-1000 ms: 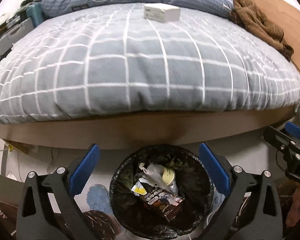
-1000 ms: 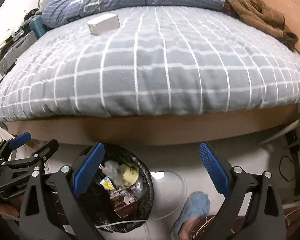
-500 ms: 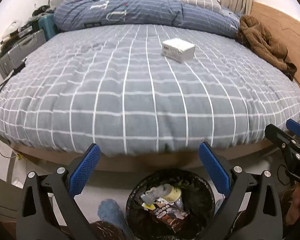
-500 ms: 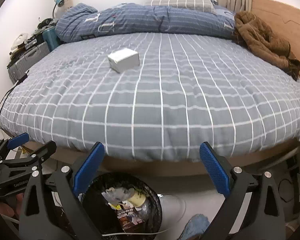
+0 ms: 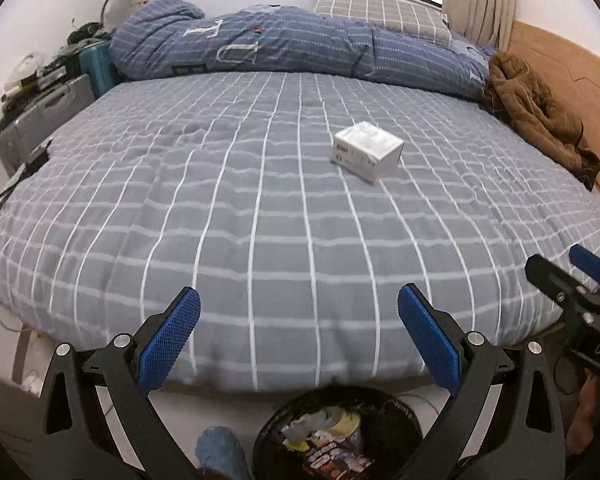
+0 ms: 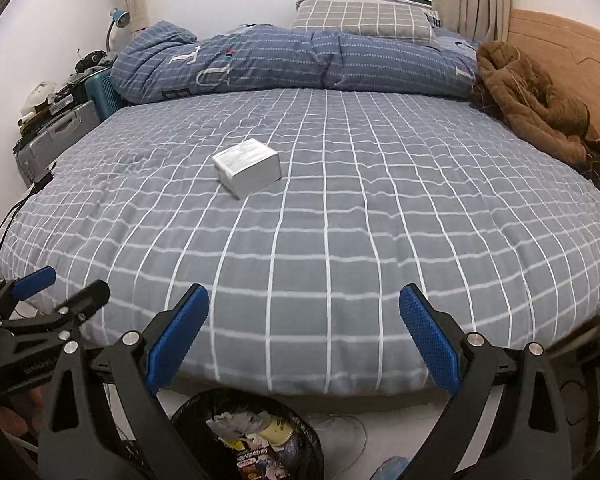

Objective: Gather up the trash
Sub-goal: 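Raise the left tool back over the bed toward the white box, then grasp the white printed box with the left tool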

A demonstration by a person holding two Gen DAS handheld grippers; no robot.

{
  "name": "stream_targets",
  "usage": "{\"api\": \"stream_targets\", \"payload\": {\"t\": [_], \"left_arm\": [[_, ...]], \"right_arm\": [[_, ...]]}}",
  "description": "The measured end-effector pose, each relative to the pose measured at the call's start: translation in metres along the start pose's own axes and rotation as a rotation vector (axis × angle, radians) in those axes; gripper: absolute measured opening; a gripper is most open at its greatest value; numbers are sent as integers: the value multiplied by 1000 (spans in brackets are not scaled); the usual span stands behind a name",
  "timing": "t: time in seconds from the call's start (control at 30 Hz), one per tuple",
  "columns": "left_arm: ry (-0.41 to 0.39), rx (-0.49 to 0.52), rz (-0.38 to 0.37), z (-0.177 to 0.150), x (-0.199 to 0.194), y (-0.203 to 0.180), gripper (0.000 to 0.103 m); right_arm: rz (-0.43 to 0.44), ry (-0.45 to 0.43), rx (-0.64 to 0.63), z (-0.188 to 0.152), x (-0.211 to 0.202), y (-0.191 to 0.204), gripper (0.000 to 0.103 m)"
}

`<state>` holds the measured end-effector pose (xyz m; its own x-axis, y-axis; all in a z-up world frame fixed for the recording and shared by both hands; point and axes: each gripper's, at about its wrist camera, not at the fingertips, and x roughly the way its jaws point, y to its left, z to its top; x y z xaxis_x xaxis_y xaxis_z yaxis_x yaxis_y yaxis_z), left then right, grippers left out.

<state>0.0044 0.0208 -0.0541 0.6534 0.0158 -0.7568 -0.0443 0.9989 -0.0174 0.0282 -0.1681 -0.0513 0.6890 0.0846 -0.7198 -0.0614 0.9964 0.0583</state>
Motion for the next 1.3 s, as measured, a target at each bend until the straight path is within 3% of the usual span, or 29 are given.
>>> {"api": "stream_targets", "payload": {"t": [0.37, 0.7, 0.93, 1.2, 1.3], "left_arm": [[23, 45, -59, 61, 66, -8, 97], [0, 193, -122, 107, 139, -40, 97], [15, 258, -165, 129, 175, -57, 97], [67, 230, -232, 138, 203, -55, 97], [78, 210, -262, 139, 205, -56, 91]], "right_arm": [[5, 14, 39, 45, 51, -32, 92], [42, 20, 42, 77, 92, -54, 92], [47, 39, 64, 82, 109, -64, 92], [32, 60, 85, 78, 117, -75, 92], [33, 58, 86, 78, 117, -74, 92]]}}
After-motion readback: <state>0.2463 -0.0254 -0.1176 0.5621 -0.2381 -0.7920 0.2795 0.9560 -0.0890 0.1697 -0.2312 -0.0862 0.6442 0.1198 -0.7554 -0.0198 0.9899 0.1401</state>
